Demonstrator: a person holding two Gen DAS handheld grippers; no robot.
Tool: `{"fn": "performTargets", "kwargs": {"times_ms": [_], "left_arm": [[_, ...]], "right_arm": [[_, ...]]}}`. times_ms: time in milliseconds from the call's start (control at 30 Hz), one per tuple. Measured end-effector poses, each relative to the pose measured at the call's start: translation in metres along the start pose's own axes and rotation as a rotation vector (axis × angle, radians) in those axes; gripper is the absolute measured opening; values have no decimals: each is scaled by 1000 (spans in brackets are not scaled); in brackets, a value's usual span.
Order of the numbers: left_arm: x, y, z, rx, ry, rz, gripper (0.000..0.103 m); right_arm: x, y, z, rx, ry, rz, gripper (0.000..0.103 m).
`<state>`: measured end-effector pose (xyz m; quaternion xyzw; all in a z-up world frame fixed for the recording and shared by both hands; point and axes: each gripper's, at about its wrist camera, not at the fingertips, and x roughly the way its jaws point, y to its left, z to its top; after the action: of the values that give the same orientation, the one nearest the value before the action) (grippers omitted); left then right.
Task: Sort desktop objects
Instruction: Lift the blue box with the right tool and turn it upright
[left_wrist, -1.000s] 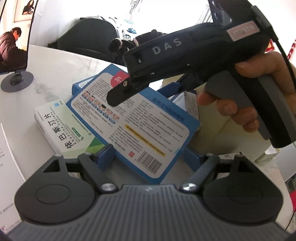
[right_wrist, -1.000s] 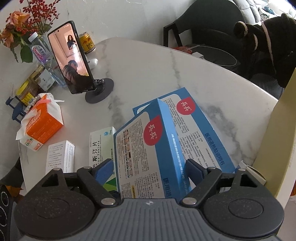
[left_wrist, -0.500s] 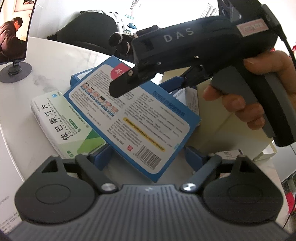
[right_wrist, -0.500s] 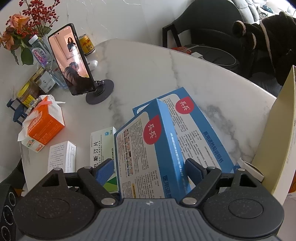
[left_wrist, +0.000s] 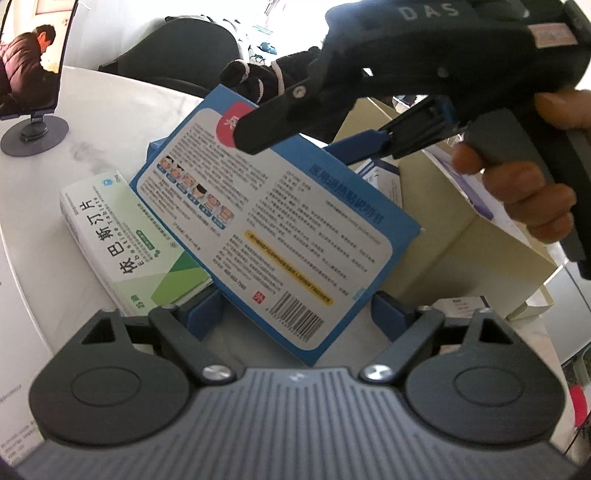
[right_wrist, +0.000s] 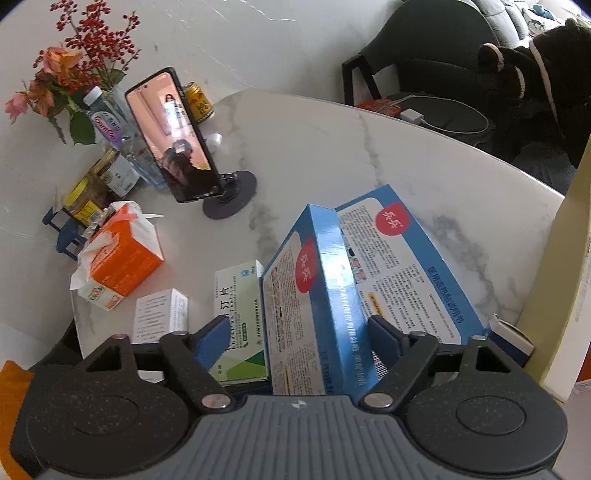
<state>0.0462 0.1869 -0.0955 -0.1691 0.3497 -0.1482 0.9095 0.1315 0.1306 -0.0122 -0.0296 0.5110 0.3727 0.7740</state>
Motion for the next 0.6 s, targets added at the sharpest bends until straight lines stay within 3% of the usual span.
{"fn": "performTargets", "kwargs": {"times_ms": [233,400,600], "left_arm": [[-2,3,0,-7,14,22,88],[-1,1,3,-4,22,40,88],[-6,-1,6,11,2,39,88]], "right_arm": [[3,2,1,-5,25,9,52],[14,10,-1,-46,68,-4,38],[24,16,-5,-81,101,1,35]]}}
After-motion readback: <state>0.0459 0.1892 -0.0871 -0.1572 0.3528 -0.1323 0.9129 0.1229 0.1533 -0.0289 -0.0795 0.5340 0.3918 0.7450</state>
